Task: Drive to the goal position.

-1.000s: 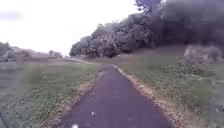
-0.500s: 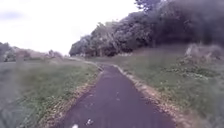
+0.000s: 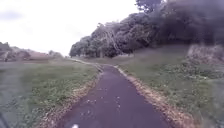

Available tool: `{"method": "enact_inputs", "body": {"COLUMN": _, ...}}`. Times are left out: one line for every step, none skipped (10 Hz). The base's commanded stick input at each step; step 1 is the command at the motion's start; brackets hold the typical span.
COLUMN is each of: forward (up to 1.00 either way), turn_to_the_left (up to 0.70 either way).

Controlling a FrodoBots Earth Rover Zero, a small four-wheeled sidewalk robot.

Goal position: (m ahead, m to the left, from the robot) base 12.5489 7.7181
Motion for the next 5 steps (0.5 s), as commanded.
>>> {"method": "enact_inputs", "body": {"forward": 0.45, "turn_to_the_left": 0.00}}
{"method": "enact_inputs", "body": {"forward": 0.45, "turn_to_the_left": 0.00}}
{"method": "enact_inputs", "body": {"forward": 0.45, "turn_to_the_left": 0.00}}
{"method": "enact_inputs", "body": {"forward": 0.45, "turn_to_the_left": 0.00}}
{"method": "enact_inputs", "body": {"forward": 0.45, "turn_to_the_left": 0.00}}
